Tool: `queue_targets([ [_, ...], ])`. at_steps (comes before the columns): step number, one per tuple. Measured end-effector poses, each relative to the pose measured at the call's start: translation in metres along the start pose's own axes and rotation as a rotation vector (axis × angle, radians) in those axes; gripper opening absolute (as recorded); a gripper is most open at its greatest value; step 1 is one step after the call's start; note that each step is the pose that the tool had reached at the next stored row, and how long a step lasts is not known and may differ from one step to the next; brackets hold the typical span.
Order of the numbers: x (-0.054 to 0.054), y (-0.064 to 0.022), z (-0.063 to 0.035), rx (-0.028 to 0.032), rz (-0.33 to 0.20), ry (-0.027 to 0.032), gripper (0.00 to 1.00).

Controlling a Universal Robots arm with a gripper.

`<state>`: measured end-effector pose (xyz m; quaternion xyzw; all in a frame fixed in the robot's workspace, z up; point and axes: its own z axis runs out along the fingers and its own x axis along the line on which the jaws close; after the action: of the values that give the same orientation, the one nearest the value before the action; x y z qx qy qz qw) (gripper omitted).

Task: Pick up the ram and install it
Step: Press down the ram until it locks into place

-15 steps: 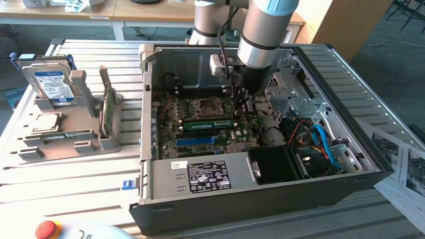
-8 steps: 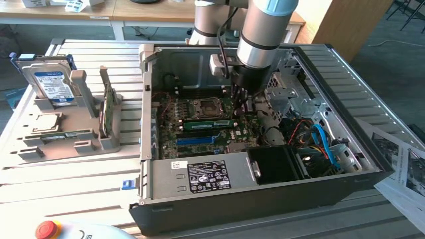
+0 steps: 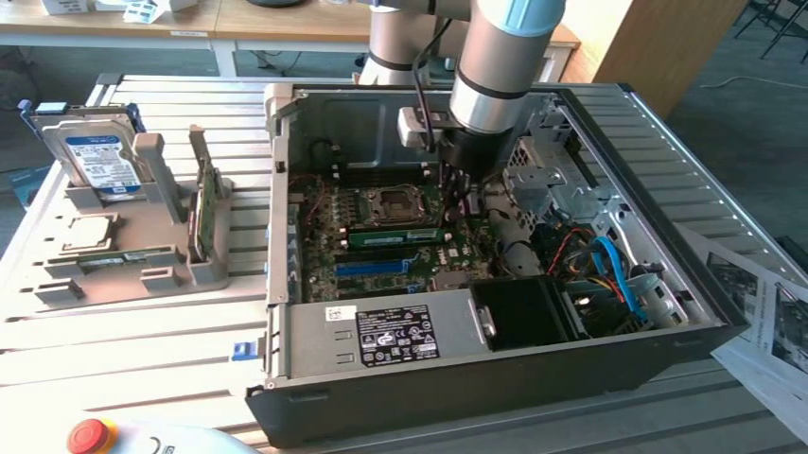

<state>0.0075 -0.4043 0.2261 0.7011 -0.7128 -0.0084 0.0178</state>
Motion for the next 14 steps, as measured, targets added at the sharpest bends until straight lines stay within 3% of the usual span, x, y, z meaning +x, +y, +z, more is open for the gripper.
queue_targets([
  [14, 0.0, -0.0001, 0.0013, 0.0, 0.0, 0.0, 0.11],
])
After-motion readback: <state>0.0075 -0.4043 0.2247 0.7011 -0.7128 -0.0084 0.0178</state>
